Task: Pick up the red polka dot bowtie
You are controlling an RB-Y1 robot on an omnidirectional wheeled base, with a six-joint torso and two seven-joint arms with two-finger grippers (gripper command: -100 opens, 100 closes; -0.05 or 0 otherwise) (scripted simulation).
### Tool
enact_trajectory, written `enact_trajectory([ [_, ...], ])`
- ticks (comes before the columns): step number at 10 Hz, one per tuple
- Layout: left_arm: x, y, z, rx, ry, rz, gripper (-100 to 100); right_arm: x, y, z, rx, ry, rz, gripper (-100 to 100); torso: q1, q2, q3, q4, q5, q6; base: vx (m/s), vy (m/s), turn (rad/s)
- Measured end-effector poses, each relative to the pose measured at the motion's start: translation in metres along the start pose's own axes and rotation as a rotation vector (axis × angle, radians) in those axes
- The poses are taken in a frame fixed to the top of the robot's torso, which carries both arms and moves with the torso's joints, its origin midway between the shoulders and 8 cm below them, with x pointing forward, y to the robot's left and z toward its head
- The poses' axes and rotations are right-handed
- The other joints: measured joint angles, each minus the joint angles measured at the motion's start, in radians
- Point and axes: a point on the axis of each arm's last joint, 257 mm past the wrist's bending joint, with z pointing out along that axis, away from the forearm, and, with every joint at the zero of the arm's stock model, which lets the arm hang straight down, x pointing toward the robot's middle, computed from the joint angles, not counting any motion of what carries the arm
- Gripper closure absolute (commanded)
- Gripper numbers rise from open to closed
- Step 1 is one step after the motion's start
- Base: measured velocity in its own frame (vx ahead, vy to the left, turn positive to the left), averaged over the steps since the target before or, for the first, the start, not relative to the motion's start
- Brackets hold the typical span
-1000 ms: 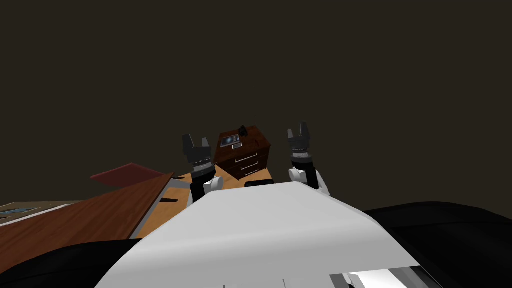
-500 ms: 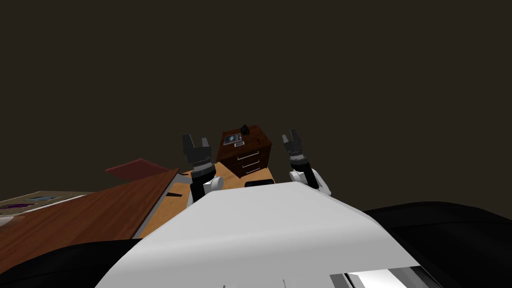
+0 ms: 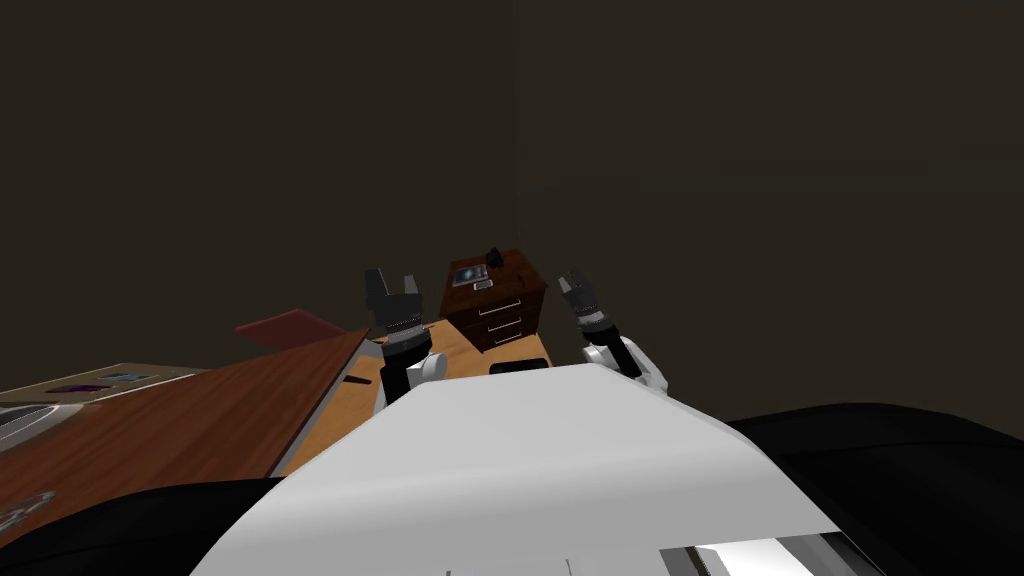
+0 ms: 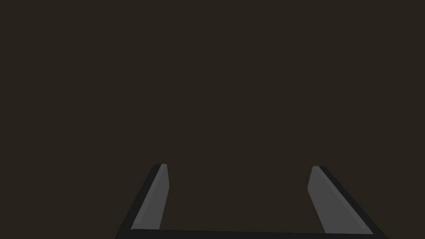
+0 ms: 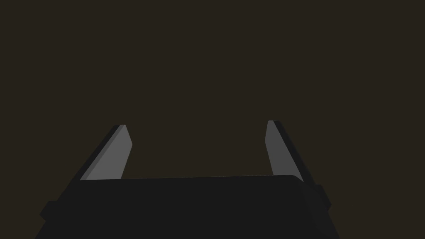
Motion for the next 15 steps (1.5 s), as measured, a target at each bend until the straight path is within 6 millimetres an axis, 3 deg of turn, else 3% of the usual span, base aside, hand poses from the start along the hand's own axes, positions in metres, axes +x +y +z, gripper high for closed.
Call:
enact_trajectory([
  [7,0.0,0.0,0.0,0.0,0.0,0.0,0,0.022,-0.067,-0.03,0.18,0.164,-0.024,-100,0.001,-0.001,0.0,0.0,0.0,0.0,-0.038,0.036,0.085],
  [11,0.0,0.0,0.0,0.0,0.0,0.0,0,0.032,-0.106,-0.058,0.296,0.257,-0.047,-100,0.001,-0.001,0.0,0.0,0.0,0.0,-0.029,0.046,0.101],
  [15,0.0,0.0,0.0,0.0,0.0,0.0,0,0.028,-0.144,-0.091,0.419,0.345,-0.078,-100,0.002,-0.002,-0.001,0.0,0.001,0.0,-0.019,0.053,0.114],
])
